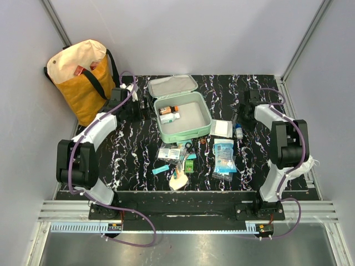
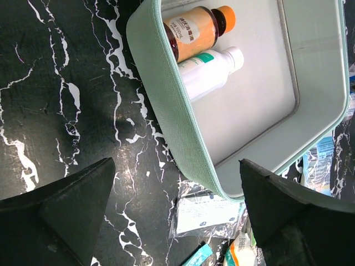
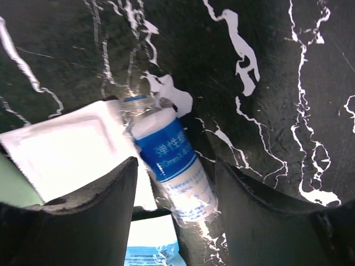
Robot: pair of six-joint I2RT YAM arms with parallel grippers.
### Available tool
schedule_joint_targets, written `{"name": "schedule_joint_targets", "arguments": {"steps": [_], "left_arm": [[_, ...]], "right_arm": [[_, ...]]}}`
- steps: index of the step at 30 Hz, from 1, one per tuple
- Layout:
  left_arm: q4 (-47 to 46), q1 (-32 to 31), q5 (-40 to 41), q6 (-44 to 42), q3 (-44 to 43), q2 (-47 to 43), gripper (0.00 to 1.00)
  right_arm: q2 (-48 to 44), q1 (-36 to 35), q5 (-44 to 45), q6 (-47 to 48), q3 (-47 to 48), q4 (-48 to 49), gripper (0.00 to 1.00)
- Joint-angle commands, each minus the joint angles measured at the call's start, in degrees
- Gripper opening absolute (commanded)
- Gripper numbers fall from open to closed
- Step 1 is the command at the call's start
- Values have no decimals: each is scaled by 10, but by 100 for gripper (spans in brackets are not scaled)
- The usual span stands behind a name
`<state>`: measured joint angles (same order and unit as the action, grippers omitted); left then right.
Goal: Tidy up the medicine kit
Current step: Pick up the medical item at the center of the board, then place the medical item at the medicine box.
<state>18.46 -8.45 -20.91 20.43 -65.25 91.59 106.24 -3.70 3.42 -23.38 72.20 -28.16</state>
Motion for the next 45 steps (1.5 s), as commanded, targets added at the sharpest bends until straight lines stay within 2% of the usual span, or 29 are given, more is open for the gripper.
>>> {"name": "schedule_joint_targets", "arguments": {"steps": [1, 5, 8, 14, 19, 25, 28, 33, 35, 37, 39, 40, 45], "left_arm": [[7, -1, 13, -23, -23, -32, 99], [7, -1, 8, -22, -21, -32, 99], [6, 0, 9, -24, -21, -33, 99], [9, -1, 7, -25, -22, -32, 99], [9, -1, 10, -23, -20, -33, 99], [14, -1, 28, -21, -15, -42, 99], [15, -1, 34, -19, -11, -54, 99], [27, 0, 72, -21, -2, -98, 99], [26, -1, 93, -24, 17, -127, 99], [25, 0, 118, -28, 38, -159, 99], [24, 0, 140, -35, 56, -183, 99], [25, -1, 146, -36, 64, -190, 99], [21, 1, 154, -26, 82, -219, 99]], "right_arm": [[16, 1, 48, 21, 24, -22, 64], [42, 1, 41, 25, 31, -30, 63], [49, 1, 42, 27, 29, -31, 58], [7, 1, 31, 27, 31, -30, 38], [-45, -2, -27, 6, 41, -37, 32], [-145, -54, -84, -82, 33, 2, 32], [-161, -110, -123, -174, 26, 80, 32], [-120, -203, -93, -349, 6, 236, 31], [-101, -233, -57, -439, -21, 332, 28], [-71, -270, 9, -482, -17, 379, 26], [-32, -300, 81, -495, 10, 384, 19], [-14, -310, 107, -514, 25, 374, 19], [77, -343, 155, -606, 95, 312, 26]]}}
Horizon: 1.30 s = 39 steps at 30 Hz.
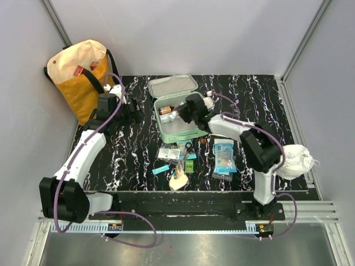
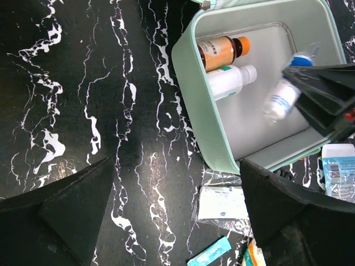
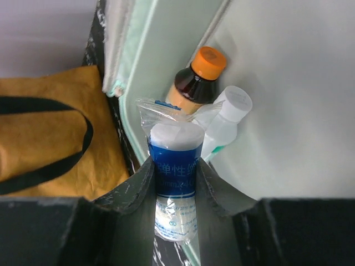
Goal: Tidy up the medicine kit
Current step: Place the medical item at the medicine box.
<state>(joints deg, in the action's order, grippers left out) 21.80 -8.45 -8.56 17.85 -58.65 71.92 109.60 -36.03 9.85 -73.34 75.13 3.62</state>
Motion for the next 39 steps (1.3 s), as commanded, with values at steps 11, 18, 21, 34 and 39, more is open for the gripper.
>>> {"name": "schedule_joint_targets", "arguments": {"steps": [11, 18, 21, 34, 39], "left_arm": [[-26, 0, 18, 14, 31, -34, 99], [-29, 0, 14, 20, 29, -27, 99], [-29, 1, 11, 21, 27, -24, 99], [-16, 0, 38, 7, 22, -41, 99], [-13, 0, 50, 3, 22, -48, 99]], "right_arm": [[80, -69, 163, -208, 107, -112, 25], [83, -80, 148, -264, 103, -163, 30], [83, -81, 148, -269, 100, -161, 31], [79, -83, 99, -203, 98, -72, 48], [31, -82, 78, -155, 66, -42, 58]]}}
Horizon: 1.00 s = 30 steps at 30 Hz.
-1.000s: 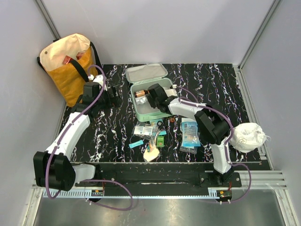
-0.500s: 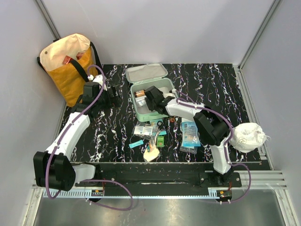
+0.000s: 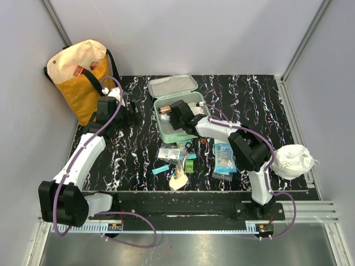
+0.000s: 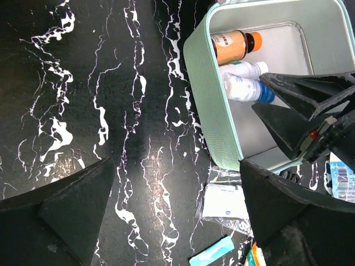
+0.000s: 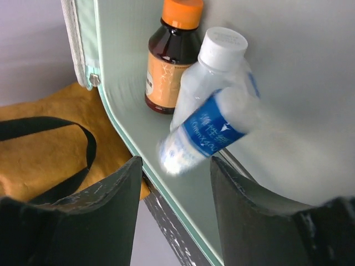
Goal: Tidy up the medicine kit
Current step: Place the medical item at the medicine box.
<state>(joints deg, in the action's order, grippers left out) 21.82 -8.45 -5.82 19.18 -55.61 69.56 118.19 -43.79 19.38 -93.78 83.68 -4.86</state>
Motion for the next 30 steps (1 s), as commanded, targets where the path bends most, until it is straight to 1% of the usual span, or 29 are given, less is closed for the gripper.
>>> {"name": "schedule_joint_targets", "arguments": {"steps": [1, 5, 9, 11, 13, 14, 16, 18, 20, 21, 24, 25, 26, 27, 28, 30], "left_arm": [[-13, 0, 24, -11, -8, -24, 99], [-14, 0, 23, -10, -6, -23, 99], [-13, 1, 25, -11, -8, -21, 99], [-10, 0, 29, -13, -8, -24, 99], [-10, 0, 34, -16, -7, -27, 99], [-10, 0, 32, -18, -7, -28, 99], [-11, 0, 28, -22, -8, -28, 99], [-12, 0, 16, -27, -9, -25, 99], [-18, 0, 2, -29, -6, -26, 99], [-21, 1, -3, -28, -5, -25, 99], [-35, 1, -32, -22, -1, -17, 99], [-35, 0, -42, -24, -2, -14, 99], [-35, 0, -51, -27, -5, -11, 99], [-34, 1, -62, -31, -6, -10, 99], [-32, 0, -68, -35, -7, -9, 99], [-28, 0, -76, -44, -5, -11, 99]], "right_arm": [[-70, -5, -21, 64, -30, 73, 59], [-130, -6, 2, 130, -62, 107, 59], [-180, -3, 43, 227, -101, 144, 60], [-205, 12, 20, 297, -140, 198, 60], [-226, 43, -27, 330, -156, 191, 61], [-233, 61, -59, 364, -160, 194, 61], [-253, 113, -106, 428, -157, 154, 62], [-265, 149, -139, 487, -151, 102, 64], [-259, 173, -256, 567, -129, 69, 64], [-244, 175, -294, 610, -104, 18, 64], [-151, 176, -409, 674, 5, -112, 62], [-119, 175, -424, 688, 42, -157, 60], [-85, 175, -432, 693, 73, -194, 55], [-57, 176, -439, 701, 96, -221, 47], [-41, 176, -435, 713, 112, -243, 43], [-25, 176, -416, 715, 115, -241, 42]]}}
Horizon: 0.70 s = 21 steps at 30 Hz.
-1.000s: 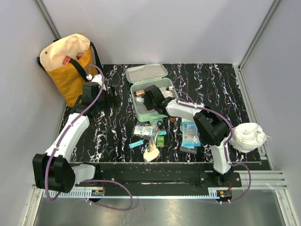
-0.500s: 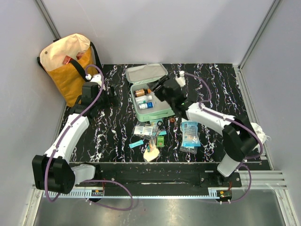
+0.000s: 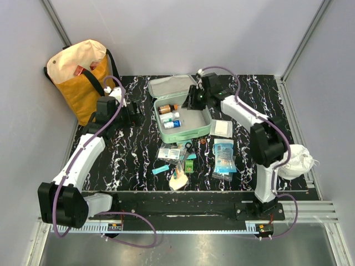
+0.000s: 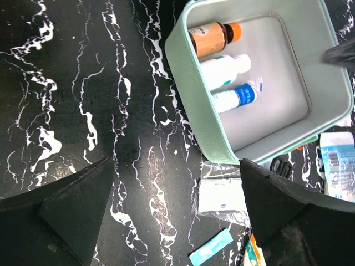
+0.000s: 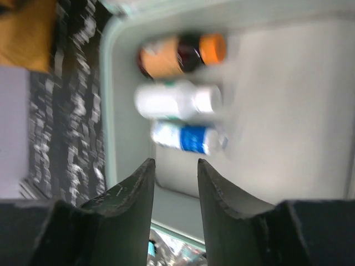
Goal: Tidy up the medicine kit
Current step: Place the medical item at the medicine box, then adjust the medical item in the medicine box.
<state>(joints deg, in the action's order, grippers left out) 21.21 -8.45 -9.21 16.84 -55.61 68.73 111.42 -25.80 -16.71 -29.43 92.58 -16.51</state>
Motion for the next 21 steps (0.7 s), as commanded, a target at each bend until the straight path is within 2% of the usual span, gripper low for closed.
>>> {"name": "schedule_joint_targets", "arguments": {"steps": [1, 6, 7, 8, 13, 21], "left_arm": [[-21, 0, -42, -23, -1, -5, 99], [-20, 0, -41, -24, 3, -10, 99], [-20, 1, -41, -24, 2, -8, 99], [-19, 1, -43, -24, 1, -5, 99], [-16, 0, -42, -23, 1, -8, 99], [-15, 0, -42, -18, 1, -9, 99]], "right_arm": [[47, -4, -42, 75, 28, -125, 40], [70, -4, -15, 81, 46, -135, 33], [75, -4, -9, 82, 50, -141, 26], [78, -4, 2, 83, 53, -145, 24], [91, -4, 70, 96, 60, -167, 21], [115, -4, 78, 105, 77, -187, 20]]}}
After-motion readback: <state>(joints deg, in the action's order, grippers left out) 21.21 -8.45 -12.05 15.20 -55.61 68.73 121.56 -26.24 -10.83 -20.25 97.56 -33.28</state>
